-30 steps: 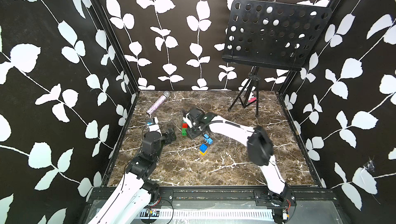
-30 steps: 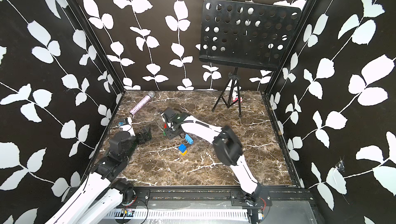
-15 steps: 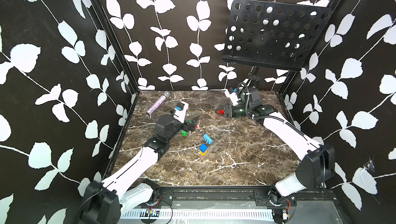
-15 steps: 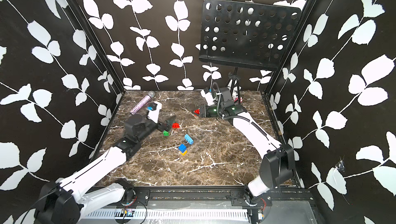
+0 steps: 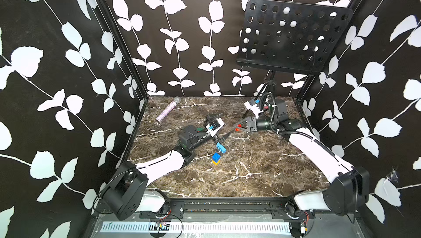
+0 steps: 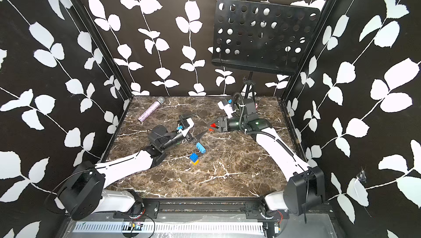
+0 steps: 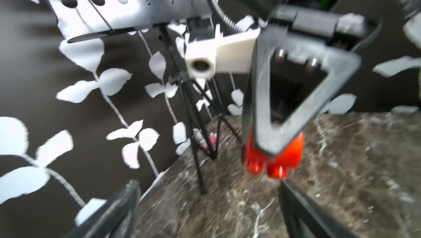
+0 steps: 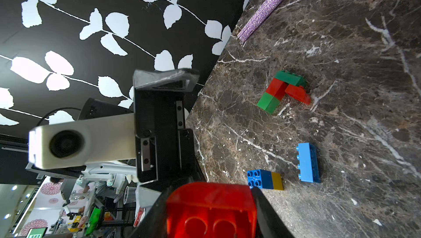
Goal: Assemble the letter r with lego
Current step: Pick up the lego brick from the center of the board.
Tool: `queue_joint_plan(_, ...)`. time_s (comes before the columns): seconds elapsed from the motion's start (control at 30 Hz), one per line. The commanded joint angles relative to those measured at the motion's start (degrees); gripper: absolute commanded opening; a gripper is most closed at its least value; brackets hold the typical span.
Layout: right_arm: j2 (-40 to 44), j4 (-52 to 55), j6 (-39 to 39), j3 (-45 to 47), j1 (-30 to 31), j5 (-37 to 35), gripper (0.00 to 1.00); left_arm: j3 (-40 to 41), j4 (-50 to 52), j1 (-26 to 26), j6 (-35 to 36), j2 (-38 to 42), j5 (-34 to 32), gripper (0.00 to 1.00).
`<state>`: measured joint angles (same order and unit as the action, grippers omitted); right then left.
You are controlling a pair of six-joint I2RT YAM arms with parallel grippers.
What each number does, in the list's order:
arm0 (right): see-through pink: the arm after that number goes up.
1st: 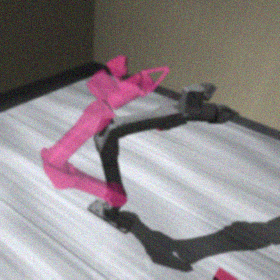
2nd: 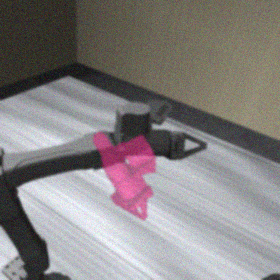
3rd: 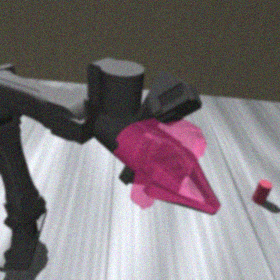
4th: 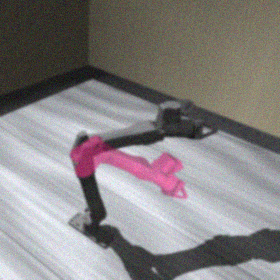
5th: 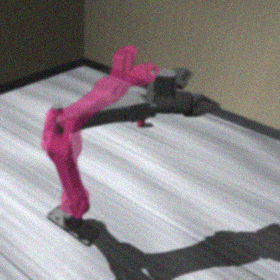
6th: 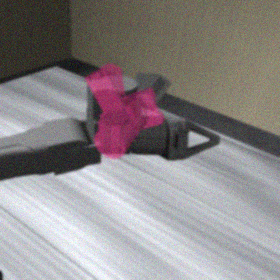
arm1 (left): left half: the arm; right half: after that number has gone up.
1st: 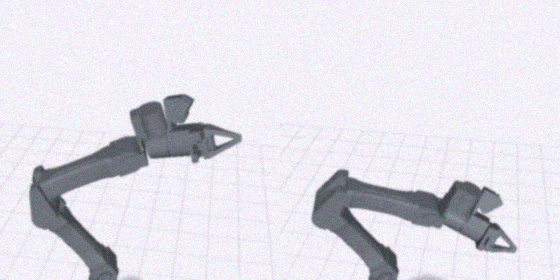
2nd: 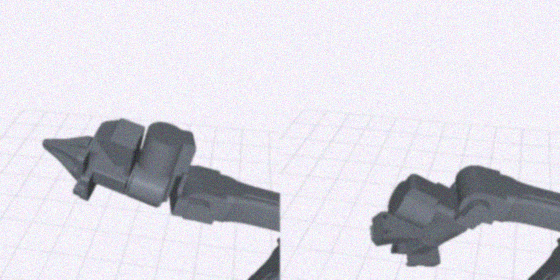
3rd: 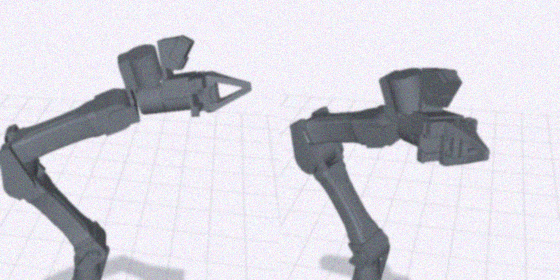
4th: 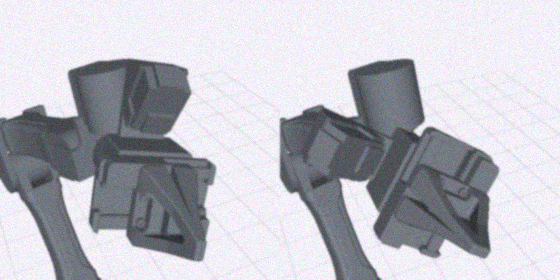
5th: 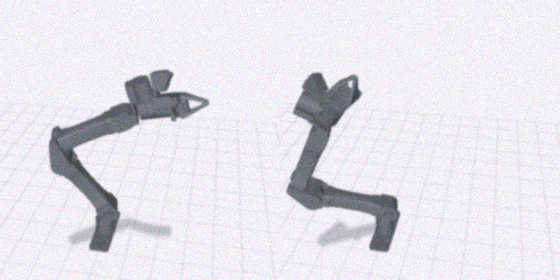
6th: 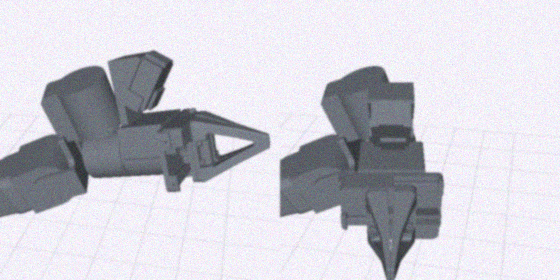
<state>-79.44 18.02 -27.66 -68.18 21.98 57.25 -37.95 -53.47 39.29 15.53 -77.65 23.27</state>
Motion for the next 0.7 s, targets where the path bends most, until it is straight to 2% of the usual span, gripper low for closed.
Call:
queue_joint_plan(0.0,1.3,-2.2,0.5,0.2,0.0,1.9,0.49,-0.9,-4.6,0.2,-4.2,-0.5,7.8,0.89)
queue_joint_plan(0.1,1.1,-3.3,-0.2,0.4,0.1,2.3,0.49,-1.7,0.5,0.3,-3.4,-0.9,12.9,0.87)
queue_joint_plan(0.2,1.0,-4.9,-1.3,0.5,0.1,2.9,0.49,-1.3,2.1,0.5,-2.9,-0.8,13.5,0.85)
queue_joint_plan(0.37,0.2,-5.8,-1.8,0.4,0.6,3.4,0.49,-0.7,-0.2,0.5,-2.9,-1.6,8.6,0.83)
queue_joint_plan(0.47,-0.2,-5.6,-0.7,0.5,1.5,3.7,0.49,-1.0,-5.1,0.5,-5.0,-3.9,6.0,0.8)
queue_joint_plan(0.67,-0.5,-5.2,0.5,0.6,2.8,3.4,0.49,-2.3,-11.6,0.4,-8.7,-8.5,6.4,0.7)
